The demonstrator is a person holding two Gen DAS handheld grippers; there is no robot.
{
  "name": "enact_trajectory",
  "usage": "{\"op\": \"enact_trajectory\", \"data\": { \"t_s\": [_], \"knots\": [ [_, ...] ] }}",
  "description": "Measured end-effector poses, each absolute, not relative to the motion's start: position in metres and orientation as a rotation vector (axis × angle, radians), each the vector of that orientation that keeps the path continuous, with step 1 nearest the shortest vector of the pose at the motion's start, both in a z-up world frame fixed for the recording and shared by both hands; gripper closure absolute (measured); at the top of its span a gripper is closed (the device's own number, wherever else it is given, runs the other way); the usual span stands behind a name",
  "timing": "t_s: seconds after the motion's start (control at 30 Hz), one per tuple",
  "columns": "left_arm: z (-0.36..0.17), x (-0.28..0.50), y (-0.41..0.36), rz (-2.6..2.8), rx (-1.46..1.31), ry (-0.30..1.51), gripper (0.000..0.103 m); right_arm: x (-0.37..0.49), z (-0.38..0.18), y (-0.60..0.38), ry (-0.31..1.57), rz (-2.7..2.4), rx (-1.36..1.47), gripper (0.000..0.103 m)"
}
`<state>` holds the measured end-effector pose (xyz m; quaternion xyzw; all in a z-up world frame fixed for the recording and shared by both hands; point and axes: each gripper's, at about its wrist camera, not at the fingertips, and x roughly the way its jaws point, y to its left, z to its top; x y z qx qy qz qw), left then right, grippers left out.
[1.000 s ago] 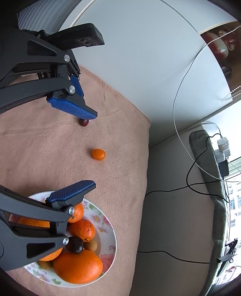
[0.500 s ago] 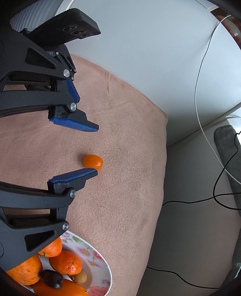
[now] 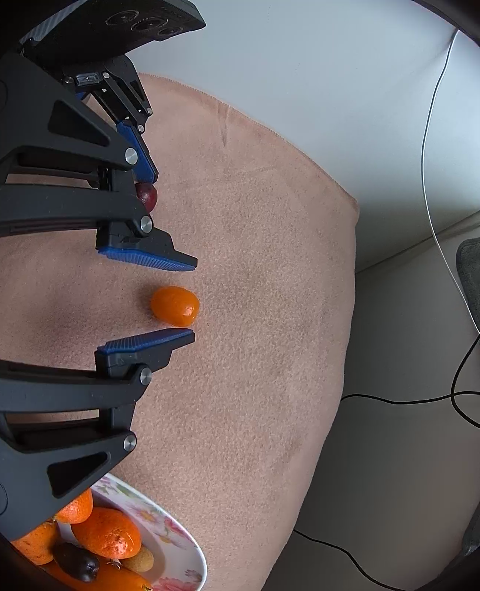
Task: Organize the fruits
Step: 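Grasp the small orange fruit with the right gripper while the left gripper grasps the dark plum, then lift the orange fruit and plum and carry them over the plate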
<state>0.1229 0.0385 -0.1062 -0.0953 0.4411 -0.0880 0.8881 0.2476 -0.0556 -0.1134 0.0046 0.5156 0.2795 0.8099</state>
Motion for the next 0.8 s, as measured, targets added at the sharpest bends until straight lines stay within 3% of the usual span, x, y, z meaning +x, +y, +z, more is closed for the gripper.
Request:
{"op": "enact_trajectory", "data": {
  "t_s": [0.1,0.2,0.8],
  "knots": [
    [-0.107,0.125,0.037,-0.181,-0.198,0.916,0.075,0.247,-0.118,-0.051,1.102,0.593,-0.006,0.07],
    [-0.107,0.125,0.034,-0.181,-0.195,0.916,0.078,0.247,-0.123,-0.038,1.102,0.588,-0.033,0.078],
    [-0.107,0.123,0.041,-0.175,-0.205,0.9,0.081,0.242,-0.117,-0.057,1.08,0.617,-0.011,0.08]
  ]
}}
